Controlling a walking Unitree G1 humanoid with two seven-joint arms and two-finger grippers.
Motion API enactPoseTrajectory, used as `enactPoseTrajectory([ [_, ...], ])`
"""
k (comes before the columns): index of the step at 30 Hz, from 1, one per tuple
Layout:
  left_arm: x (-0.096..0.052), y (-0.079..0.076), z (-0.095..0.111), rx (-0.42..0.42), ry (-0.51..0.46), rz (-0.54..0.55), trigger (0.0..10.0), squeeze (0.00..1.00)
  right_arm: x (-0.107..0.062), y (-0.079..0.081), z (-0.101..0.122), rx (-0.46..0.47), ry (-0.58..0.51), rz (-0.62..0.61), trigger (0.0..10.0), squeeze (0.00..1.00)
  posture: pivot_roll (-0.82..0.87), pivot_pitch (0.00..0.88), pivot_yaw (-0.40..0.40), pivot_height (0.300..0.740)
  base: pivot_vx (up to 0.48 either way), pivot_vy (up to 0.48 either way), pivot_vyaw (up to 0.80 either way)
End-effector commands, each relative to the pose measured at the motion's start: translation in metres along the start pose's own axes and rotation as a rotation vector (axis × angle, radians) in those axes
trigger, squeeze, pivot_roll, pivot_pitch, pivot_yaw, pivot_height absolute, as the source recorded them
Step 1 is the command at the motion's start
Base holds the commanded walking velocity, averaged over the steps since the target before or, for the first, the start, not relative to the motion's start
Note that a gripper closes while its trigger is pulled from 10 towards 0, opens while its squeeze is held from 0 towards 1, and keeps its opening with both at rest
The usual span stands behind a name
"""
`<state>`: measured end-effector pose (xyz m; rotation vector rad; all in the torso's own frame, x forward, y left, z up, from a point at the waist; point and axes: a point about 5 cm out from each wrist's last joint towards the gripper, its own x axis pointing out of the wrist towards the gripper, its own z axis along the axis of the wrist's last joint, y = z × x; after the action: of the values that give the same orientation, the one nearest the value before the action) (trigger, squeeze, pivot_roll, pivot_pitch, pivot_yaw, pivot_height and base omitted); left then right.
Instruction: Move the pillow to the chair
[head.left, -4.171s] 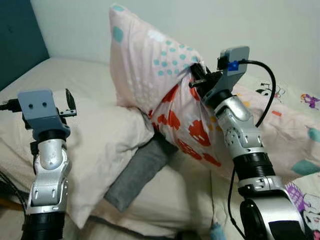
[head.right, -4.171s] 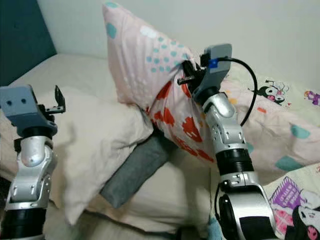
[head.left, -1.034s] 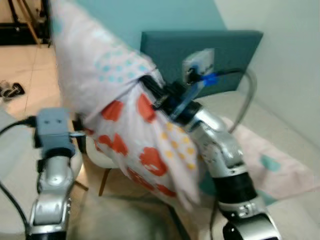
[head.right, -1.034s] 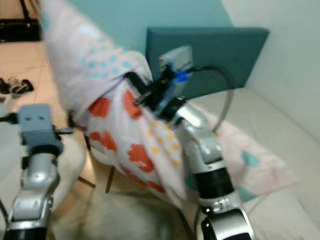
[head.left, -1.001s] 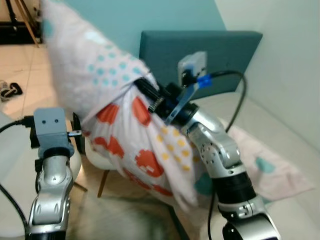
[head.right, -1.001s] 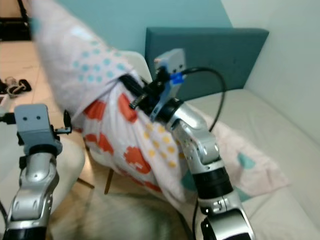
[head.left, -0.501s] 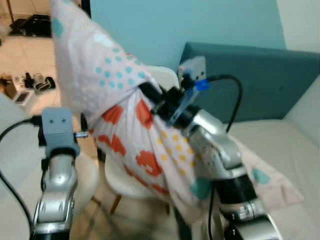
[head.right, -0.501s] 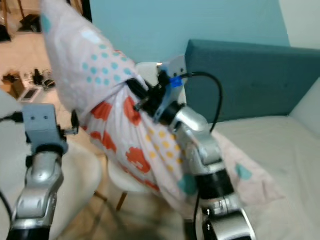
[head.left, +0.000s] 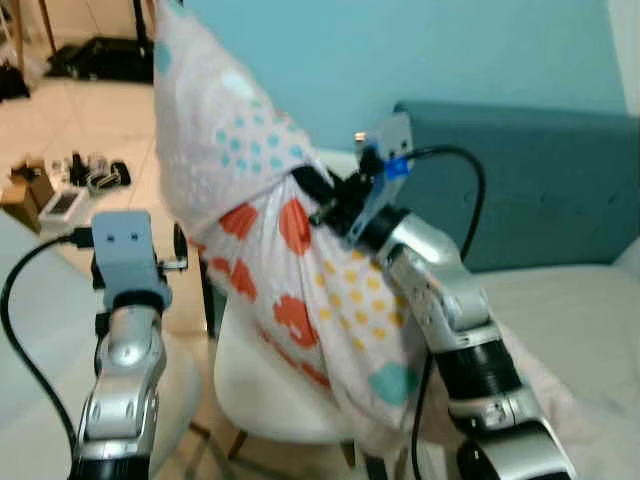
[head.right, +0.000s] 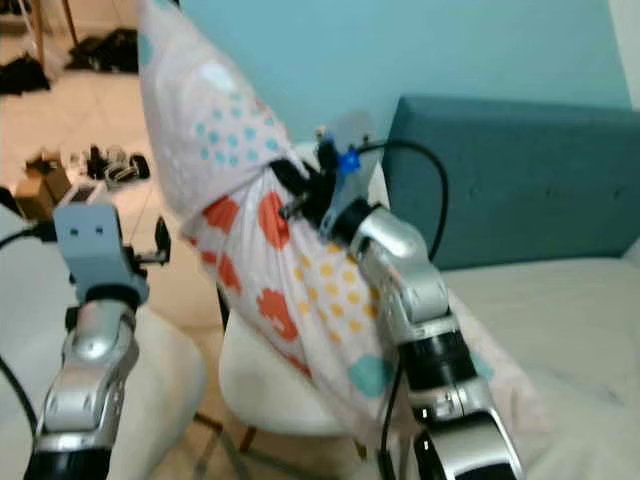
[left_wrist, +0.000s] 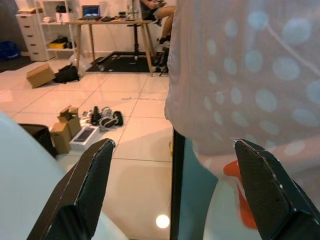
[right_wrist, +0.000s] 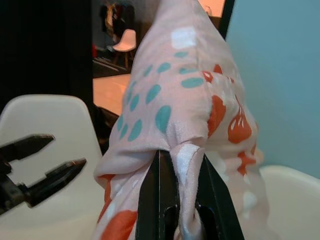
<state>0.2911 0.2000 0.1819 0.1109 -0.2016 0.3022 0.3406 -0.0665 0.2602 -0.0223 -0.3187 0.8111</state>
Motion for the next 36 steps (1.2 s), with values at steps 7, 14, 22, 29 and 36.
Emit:
enactPoseTrajectory([
  [7, 0.000, -0.005, -0.004, 0.024, 0.010, -0.028, 10.0, 0.00, 0.002, 0.003, 0.017, -0.079, -0.089, 0.044, 10.0, 0.00, 0.01, 0.000, -0.110, 0.740, 0.343, 0.000, 0.00],
  [14, -0.001, -0.006, -0.005, 0.016, 0.010, -0.031, 10.0, 0.00, 0.001, 0.006, 0.015, -0.103, -0.078, 0.069, 10.0, 0.00, 0.00, 0.000, -0.108, 0.740, 0.480, 0.000, 0.00],
  [22, -0.001, -0.006, -0.006, -0.020, 0.022, -0.016, 10.0, 0.00, 0.001, 0.010, 0.012, -0.137, -0.061, 0.096, 10.0, 0.00, 0.00, 0.000, -0.107, 0.740, 0.110, 0.000, 0.00],
  [29, -0.005, -0.006, -0.011, -0.016, 0.041, -0.023, 10.0, 0.00, 0.000, 0.018, 0.004, -0.218, -0.018, 0.163, 10.0, 0.00, 0.00, 0.000, -0.110, 0.740, 0.000, -0.066, 0.00],
  [36, -0.004, -0.003, -0.012, -0.029, 0.049, 0.015, 10.0, 0.00, -0.002, 0.024, -0.006, -0.314, 0.030, 0.217, 10.0, 0.00, 0.00, 0.000, -0.114, 0.740, 0.000, -0.369, 0.23],
])
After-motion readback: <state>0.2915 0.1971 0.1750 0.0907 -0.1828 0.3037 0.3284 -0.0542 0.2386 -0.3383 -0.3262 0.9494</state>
